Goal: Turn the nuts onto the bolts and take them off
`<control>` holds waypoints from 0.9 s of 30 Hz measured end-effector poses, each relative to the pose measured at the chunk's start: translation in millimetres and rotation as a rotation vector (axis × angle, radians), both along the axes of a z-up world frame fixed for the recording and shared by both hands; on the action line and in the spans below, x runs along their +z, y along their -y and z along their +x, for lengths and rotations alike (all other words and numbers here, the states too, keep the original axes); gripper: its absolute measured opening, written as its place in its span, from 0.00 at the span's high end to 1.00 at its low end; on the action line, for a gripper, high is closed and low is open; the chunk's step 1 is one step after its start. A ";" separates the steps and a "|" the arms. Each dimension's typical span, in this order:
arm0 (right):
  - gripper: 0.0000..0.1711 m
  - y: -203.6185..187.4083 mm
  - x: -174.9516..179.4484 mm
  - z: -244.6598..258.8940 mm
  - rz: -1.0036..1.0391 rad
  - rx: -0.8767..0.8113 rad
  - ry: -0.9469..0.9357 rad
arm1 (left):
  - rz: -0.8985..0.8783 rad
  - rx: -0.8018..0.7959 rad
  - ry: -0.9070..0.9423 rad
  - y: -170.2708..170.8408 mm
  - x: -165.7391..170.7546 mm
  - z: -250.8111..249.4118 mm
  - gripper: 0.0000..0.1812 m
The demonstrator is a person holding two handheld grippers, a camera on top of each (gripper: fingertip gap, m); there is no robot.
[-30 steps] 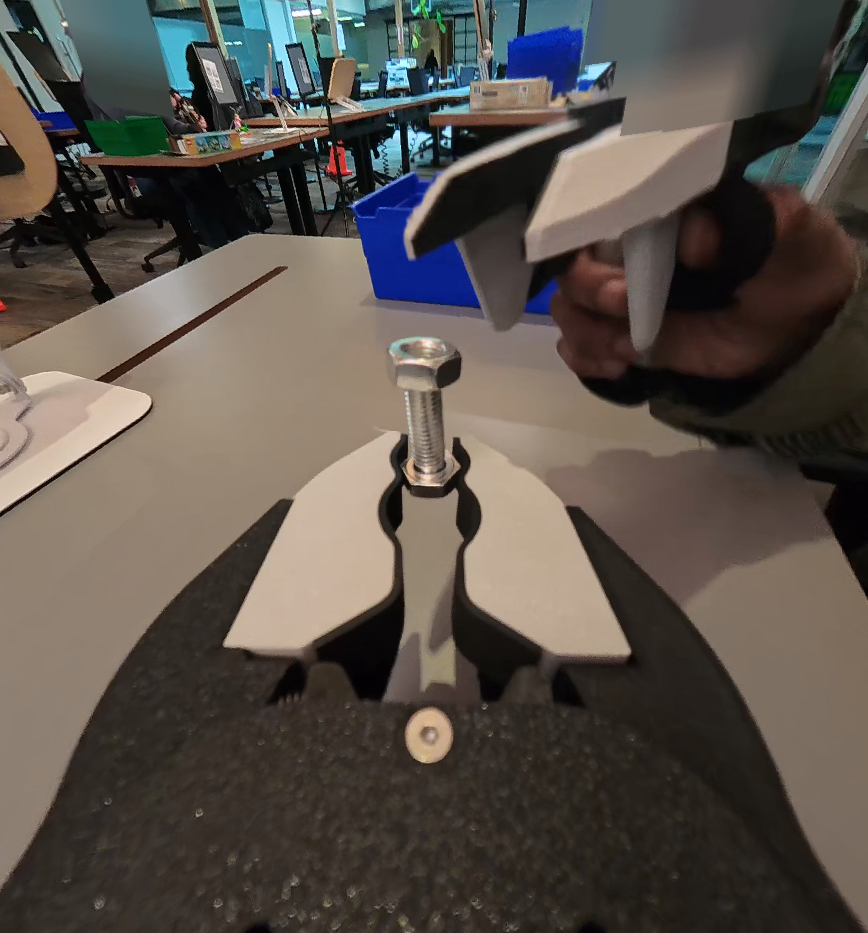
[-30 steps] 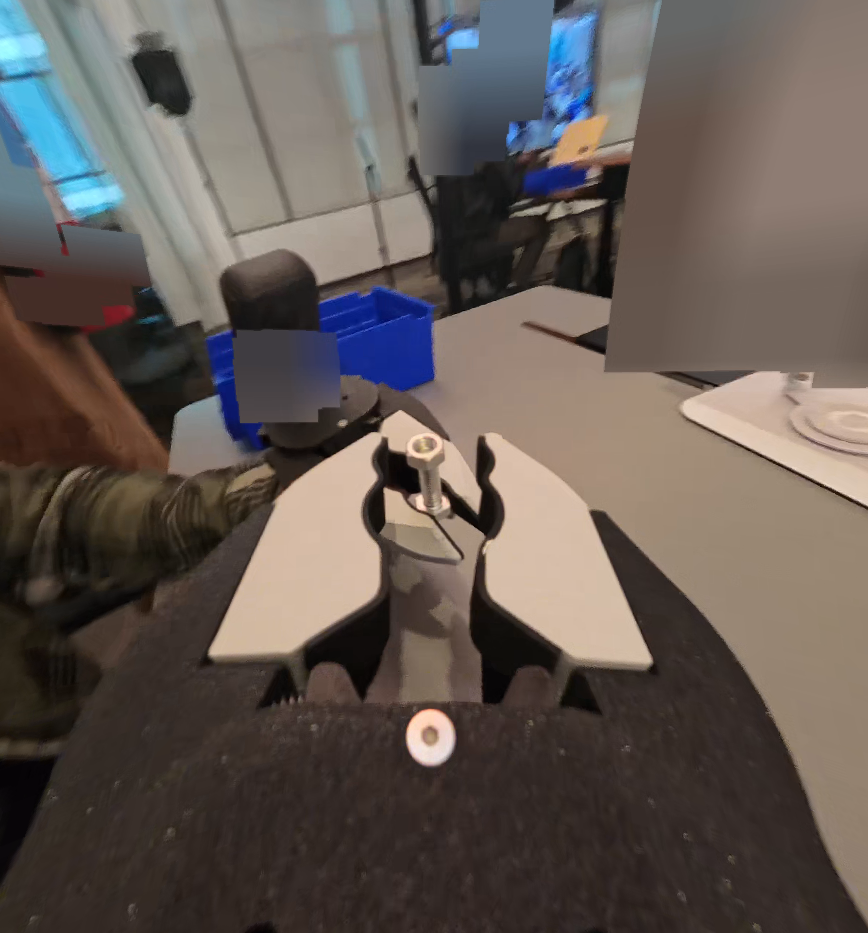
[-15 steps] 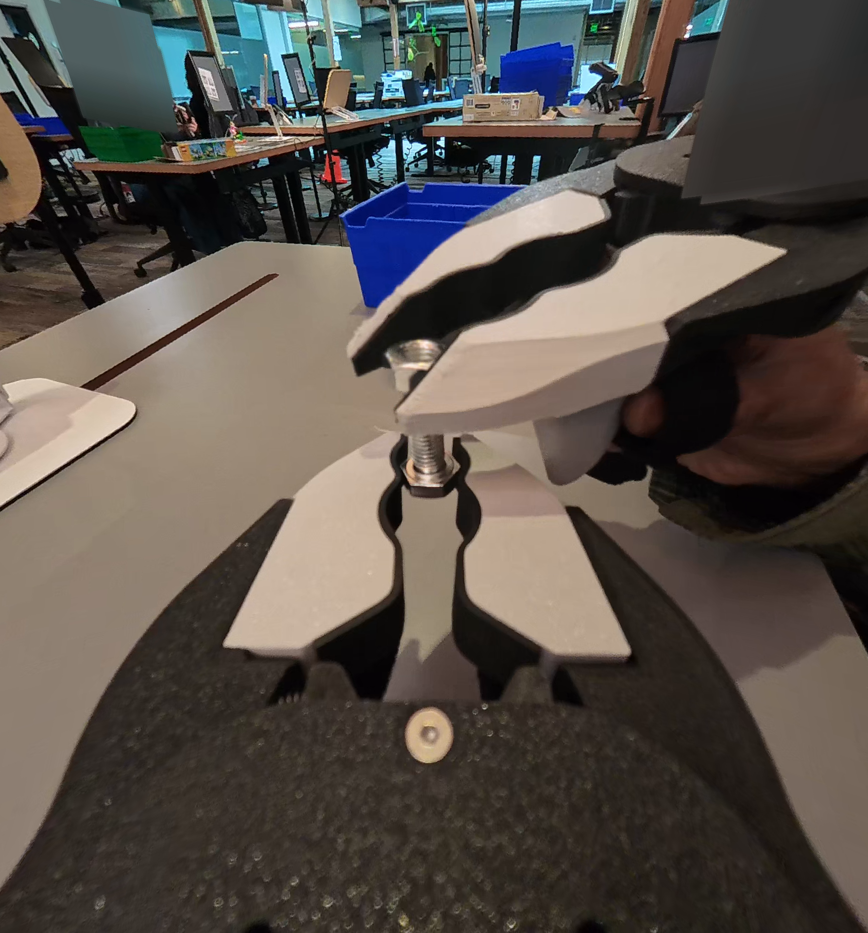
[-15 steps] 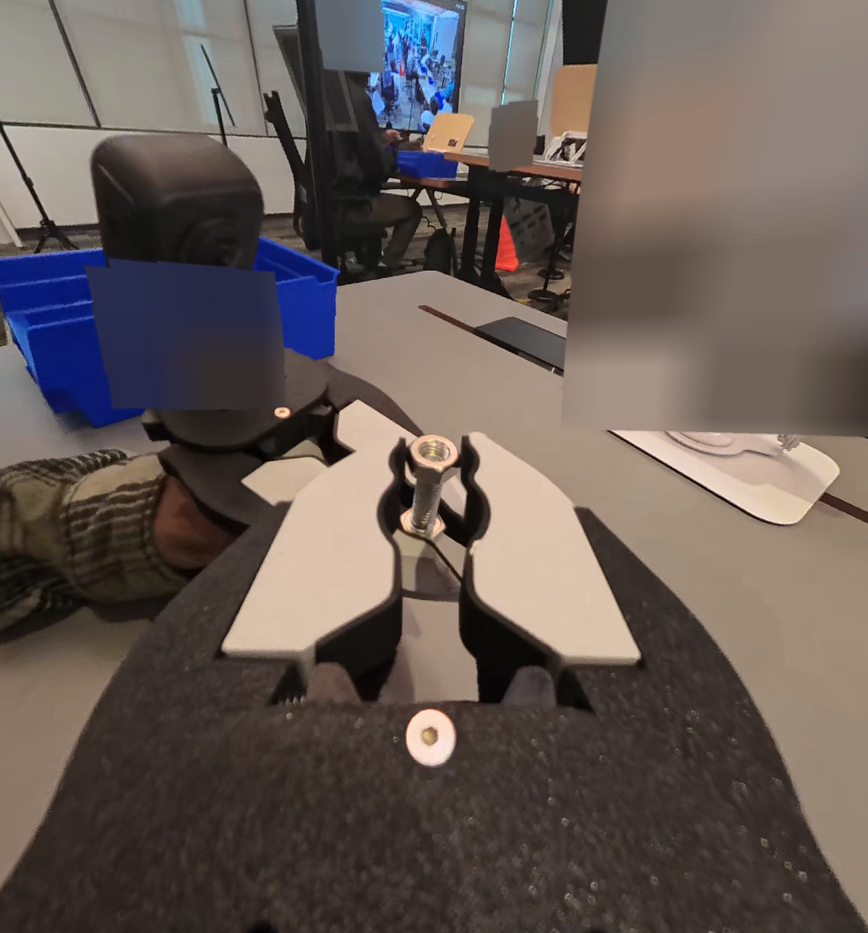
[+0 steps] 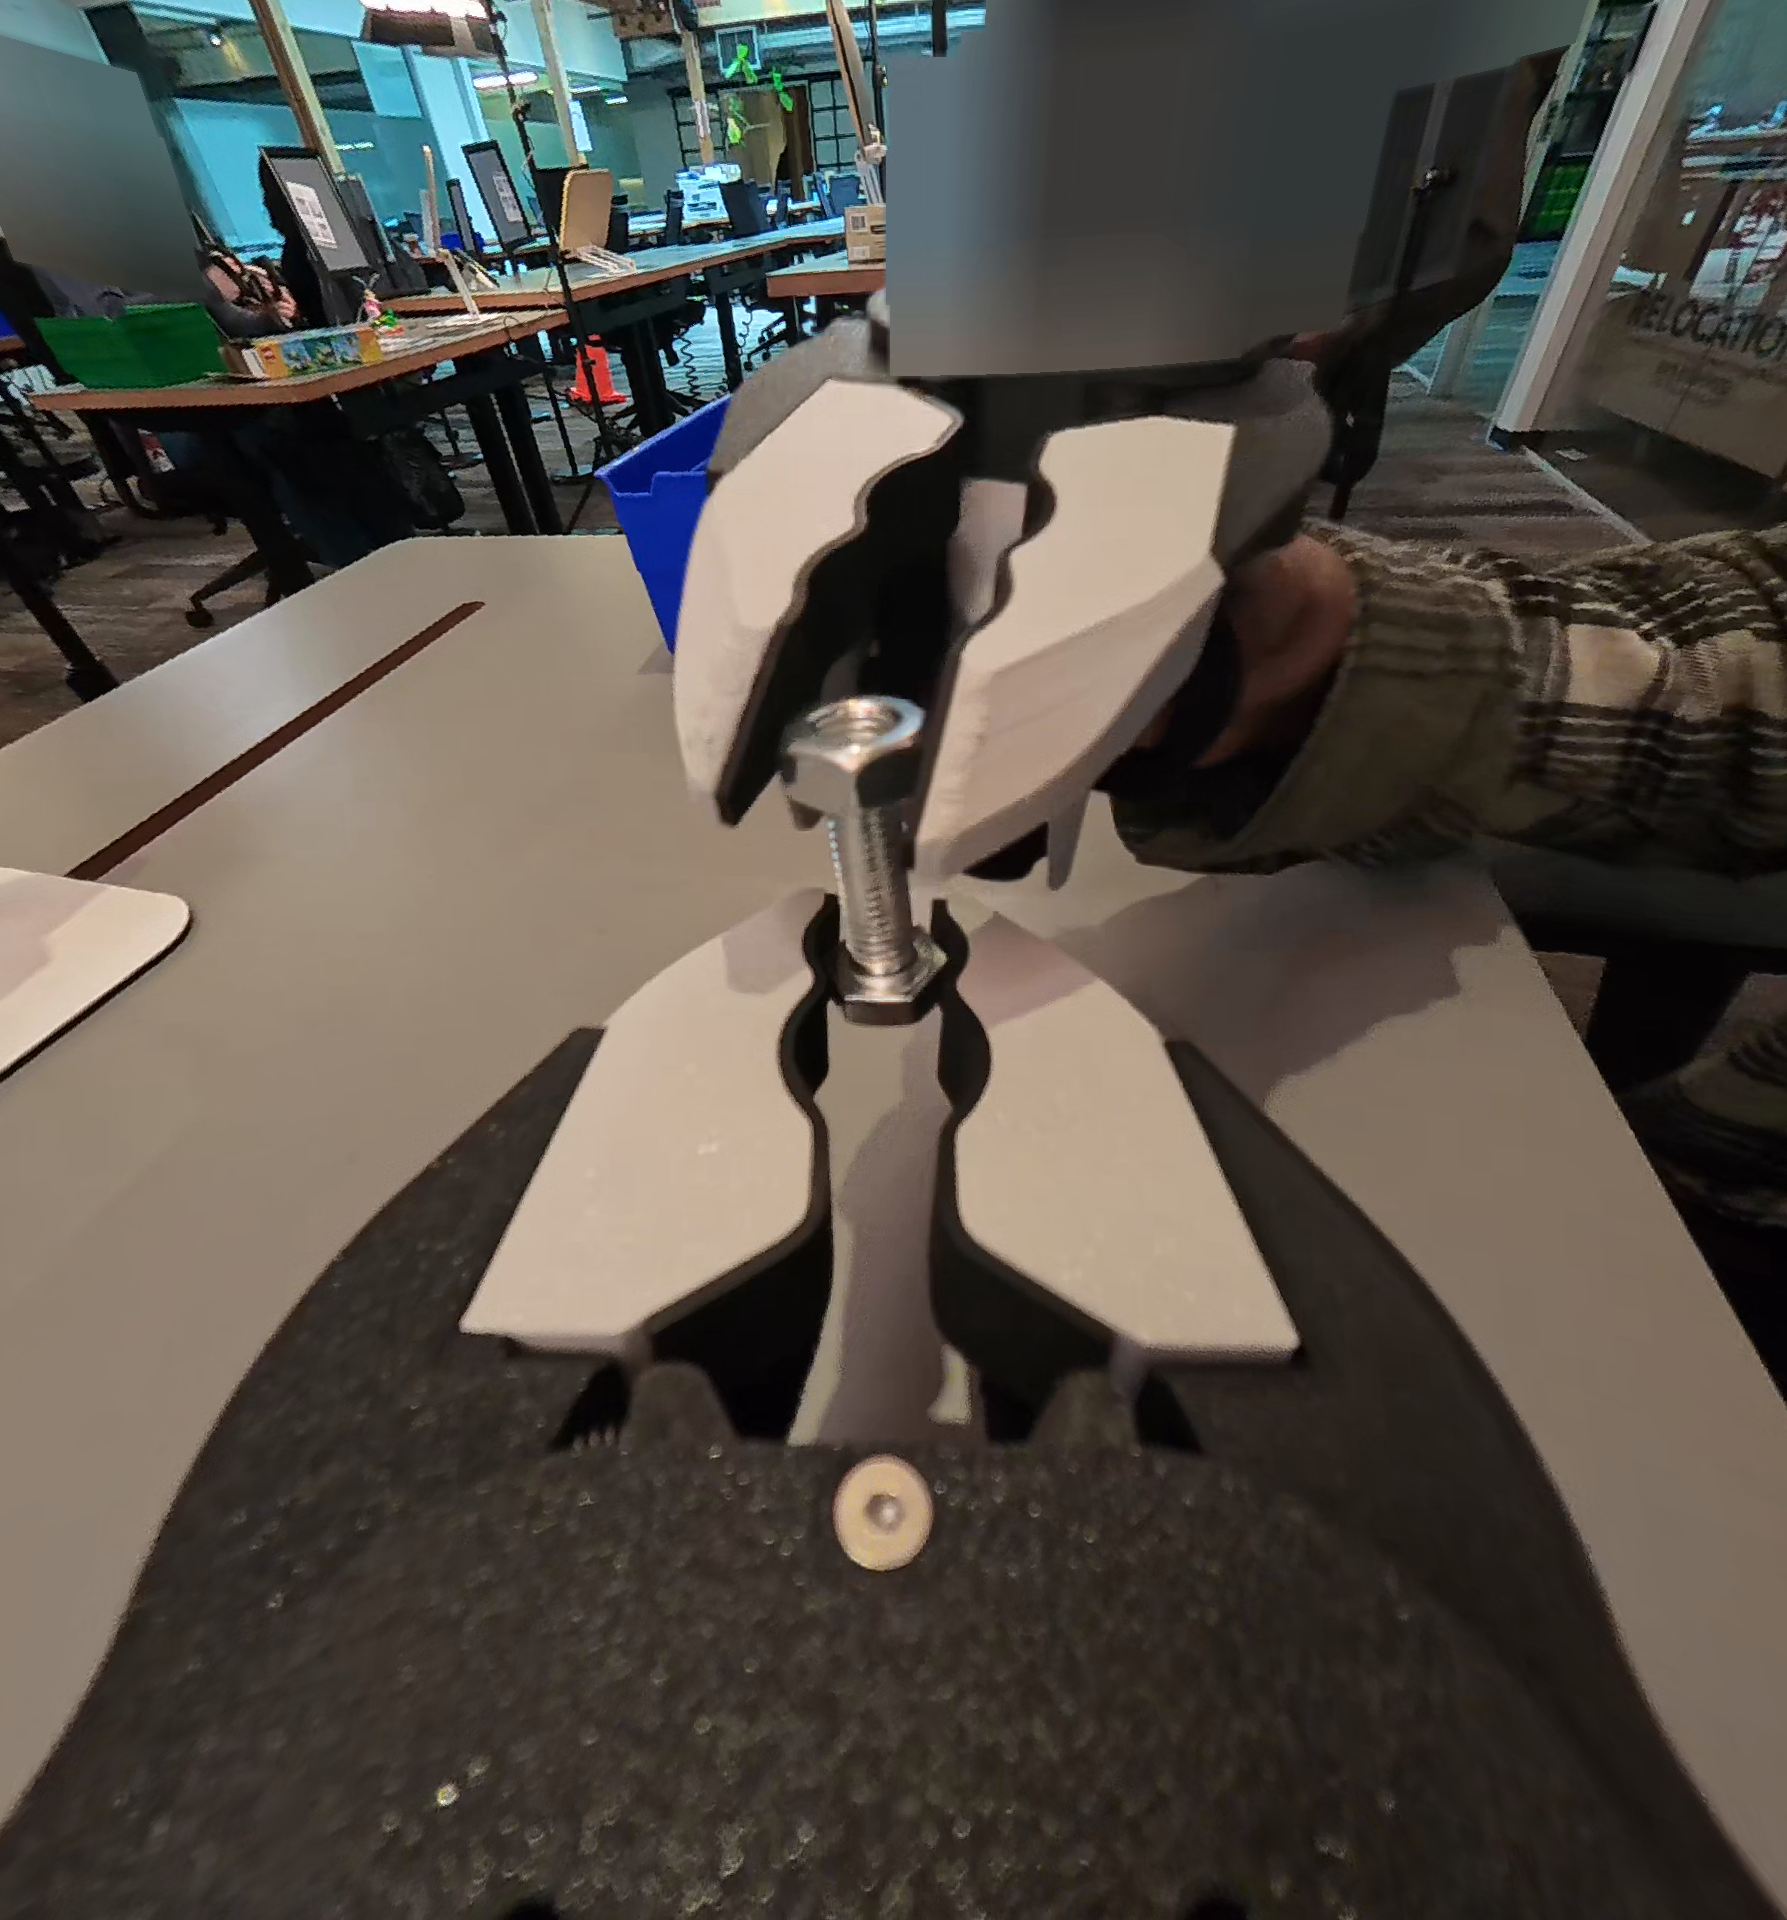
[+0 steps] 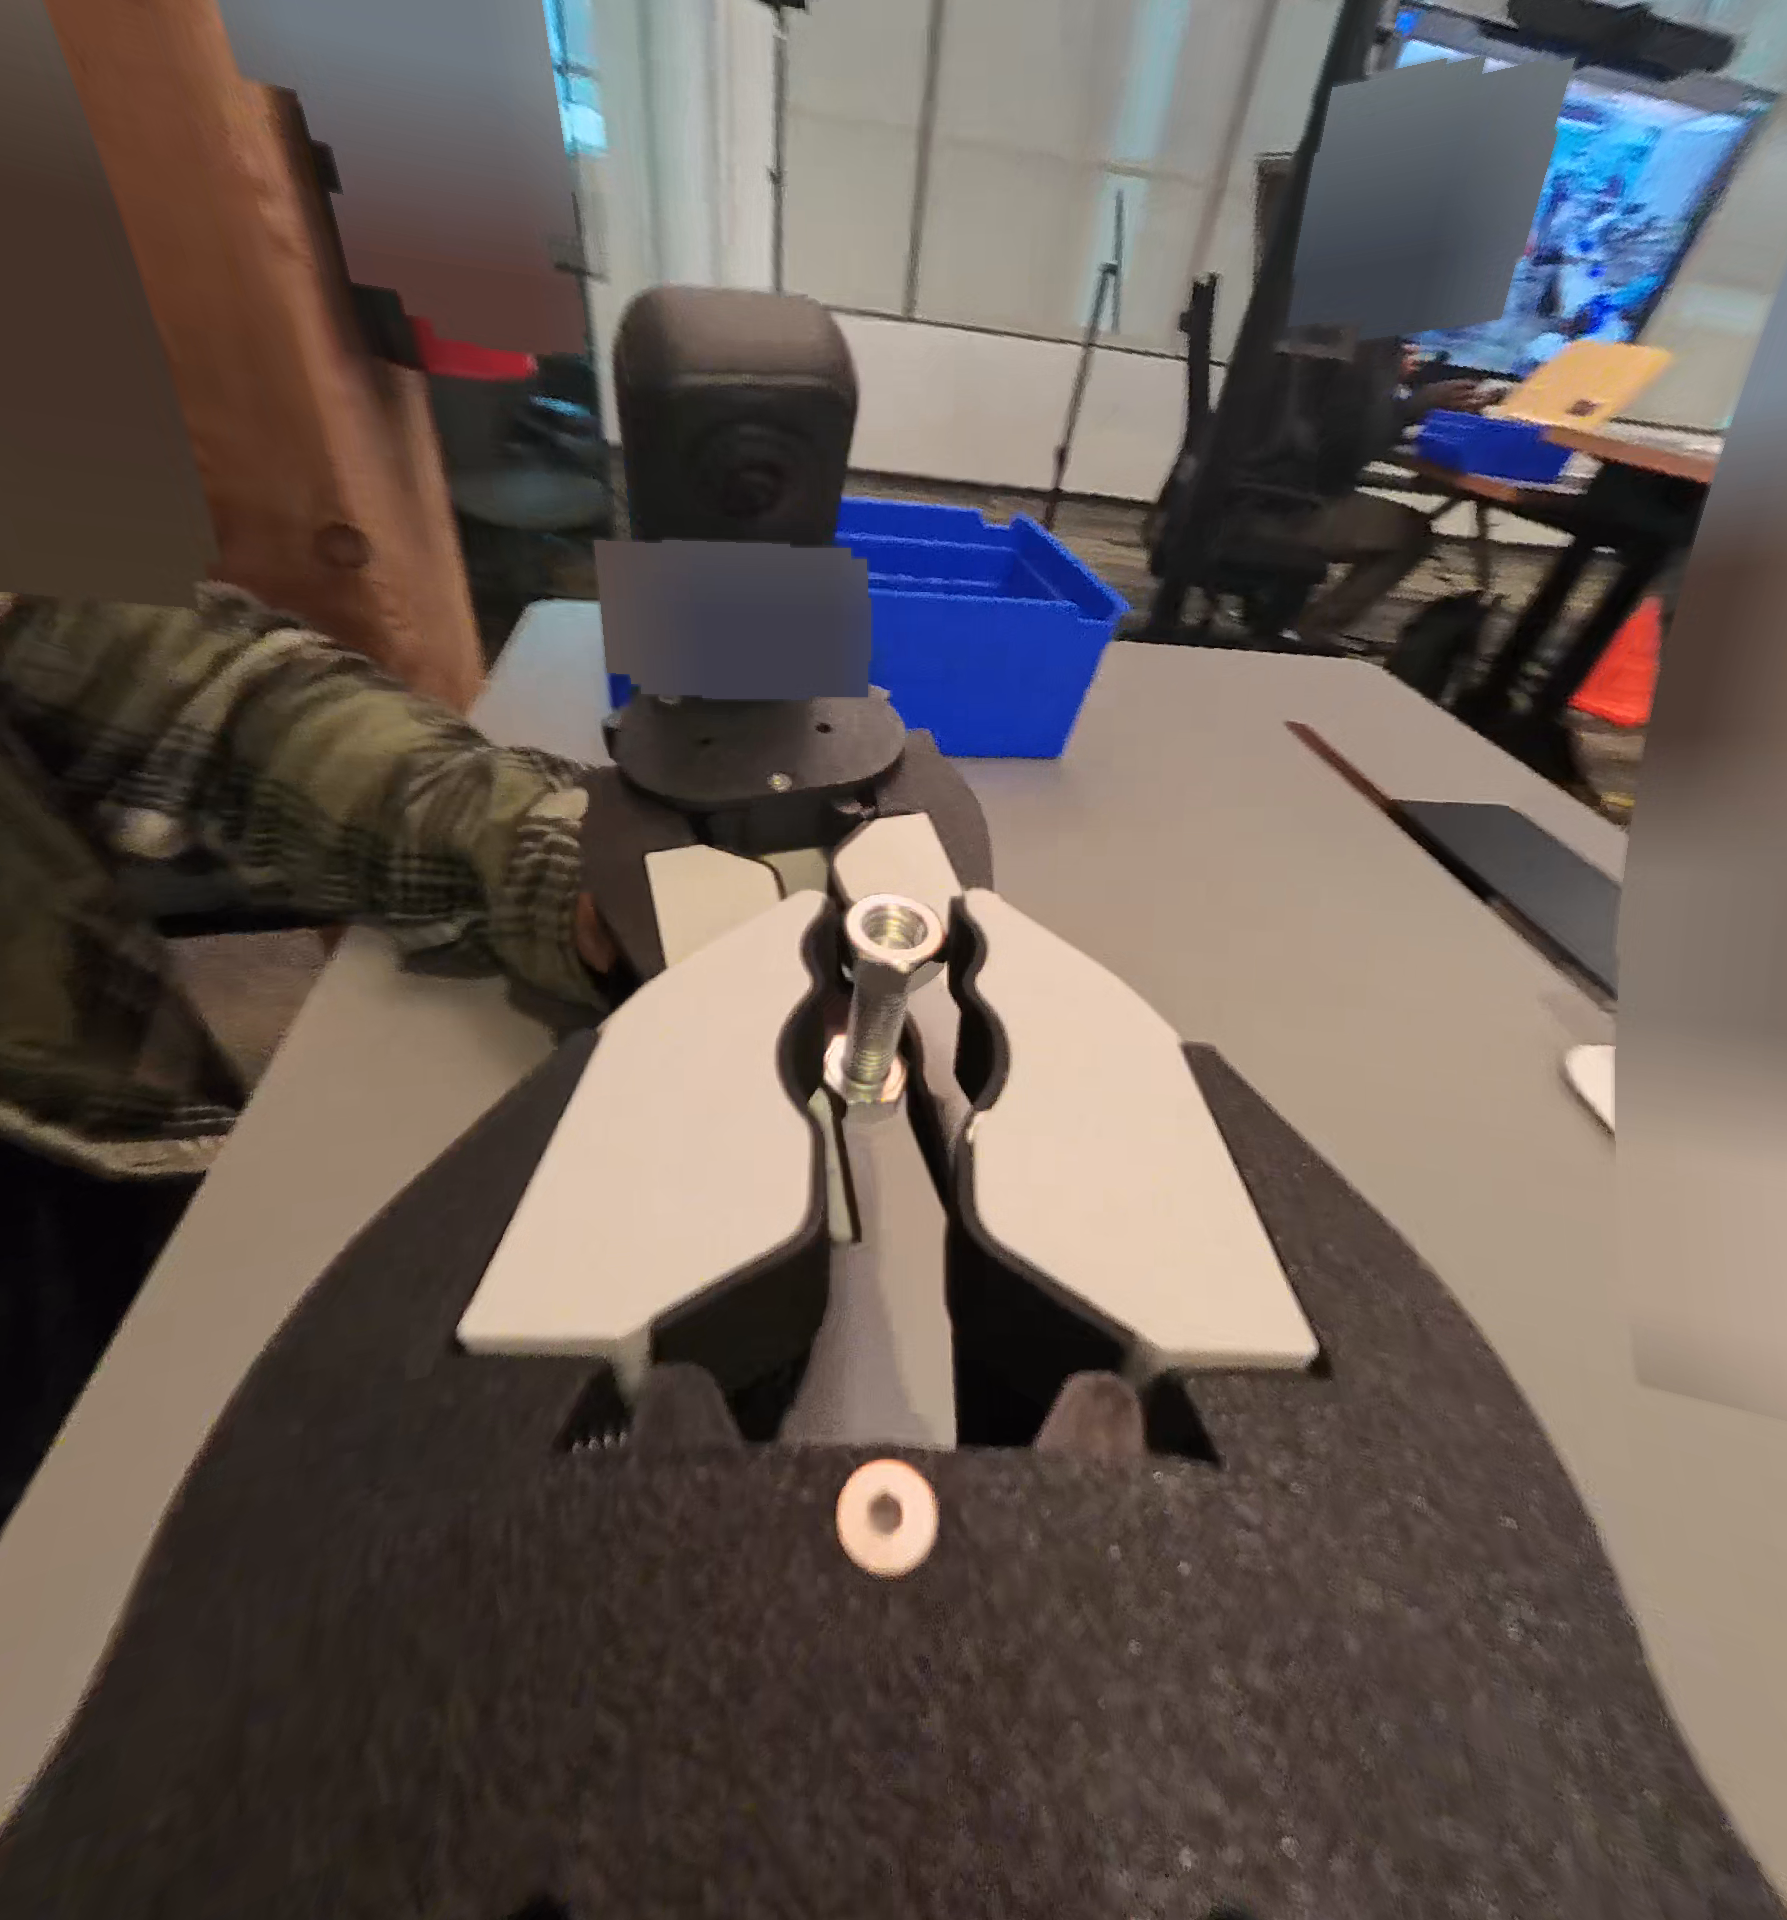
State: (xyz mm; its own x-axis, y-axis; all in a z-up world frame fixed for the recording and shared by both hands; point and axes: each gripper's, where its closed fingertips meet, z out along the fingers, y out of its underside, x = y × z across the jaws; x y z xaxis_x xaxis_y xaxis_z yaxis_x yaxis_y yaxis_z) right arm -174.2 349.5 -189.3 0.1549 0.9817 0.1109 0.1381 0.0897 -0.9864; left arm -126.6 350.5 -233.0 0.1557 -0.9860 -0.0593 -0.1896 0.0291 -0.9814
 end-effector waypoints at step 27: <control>0.89 0.0 0.1 2.5 0.081 -0.049 0.025 | -0.017 -0.004 -0.016 -0.3 -3.6 1.4 0.91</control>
State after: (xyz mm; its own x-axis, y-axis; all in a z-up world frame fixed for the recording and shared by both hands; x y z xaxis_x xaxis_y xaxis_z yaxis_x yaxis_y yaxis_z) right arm -171.7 349.6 -189.3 0.1985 0.9607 0.1942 0.1690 0.1617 -0.9723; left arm -125.2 350.8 -236.6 0.1514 -0.9875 -0.0447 -0.2052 0.0129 -0.9786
